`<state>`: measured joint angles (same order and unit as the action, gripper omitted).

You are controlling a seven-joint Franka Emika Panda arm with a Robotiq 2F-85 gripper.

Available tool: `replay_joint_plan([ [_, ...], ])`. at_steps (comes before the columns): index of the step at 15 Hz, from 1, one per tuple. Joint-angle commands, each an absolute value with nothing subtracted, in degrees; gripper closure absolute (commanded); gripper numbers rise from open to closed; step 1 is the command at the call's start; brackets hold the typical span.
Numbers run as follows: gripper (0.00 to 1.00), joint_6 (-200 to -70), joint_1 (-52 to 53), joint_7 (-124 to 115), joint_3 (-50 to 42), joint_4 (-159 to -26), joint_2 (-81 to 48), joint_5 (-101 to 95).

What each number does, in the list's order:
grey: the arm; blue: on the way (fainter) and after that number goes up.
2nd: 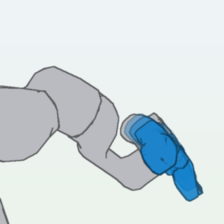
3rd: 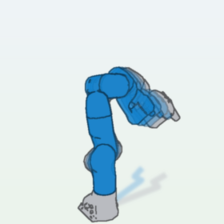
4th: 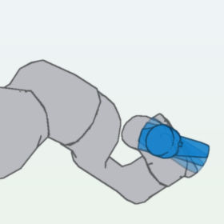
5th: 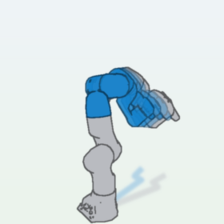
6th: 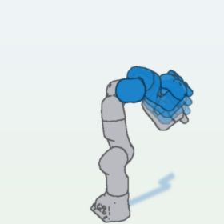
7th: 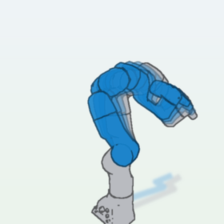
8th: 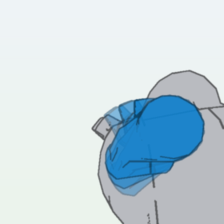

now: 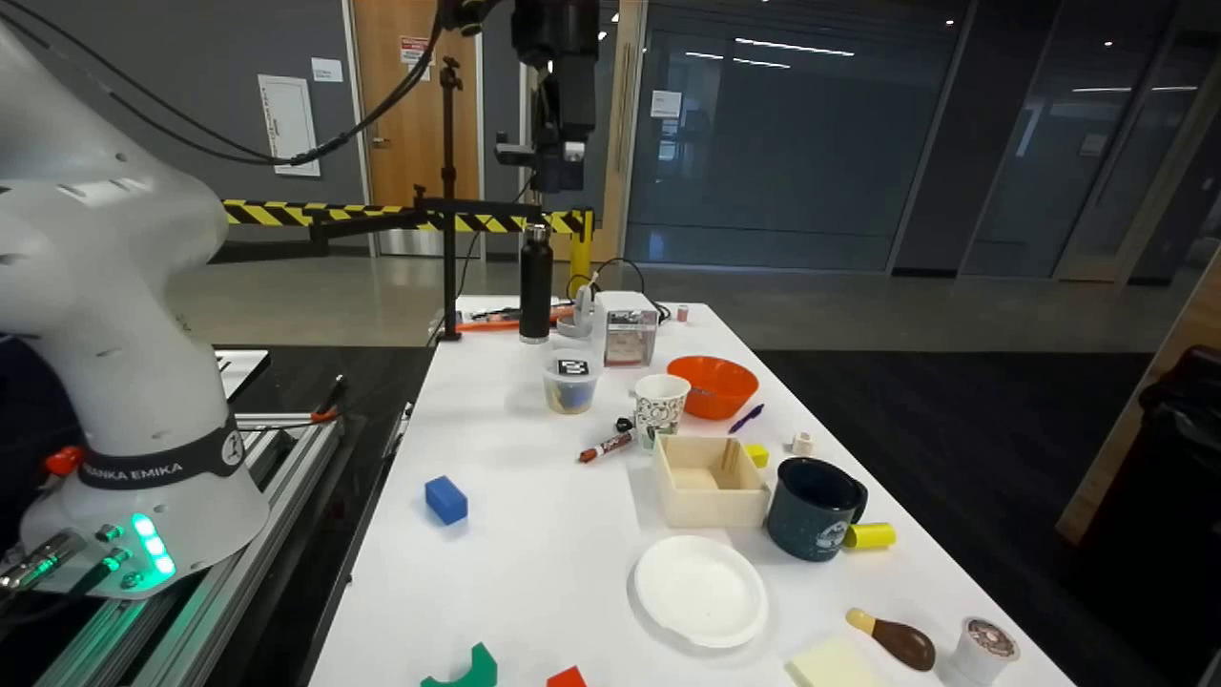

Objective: Remove the lid from the clear container.

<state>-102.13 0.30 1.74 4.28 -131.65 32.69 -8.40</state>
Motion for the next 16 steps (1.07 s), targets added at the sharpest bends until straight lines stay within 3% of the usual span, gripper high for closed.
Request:
replay_joint_plan([
  [1, 0.0, -101.86, 1.27, 1.6, 3.65, -131.57, 32.6, -8.35],
  [16, 0.0, -105.6, 8.74, 8.12, 3.66, -131.53, 32.37, 0.81],
])
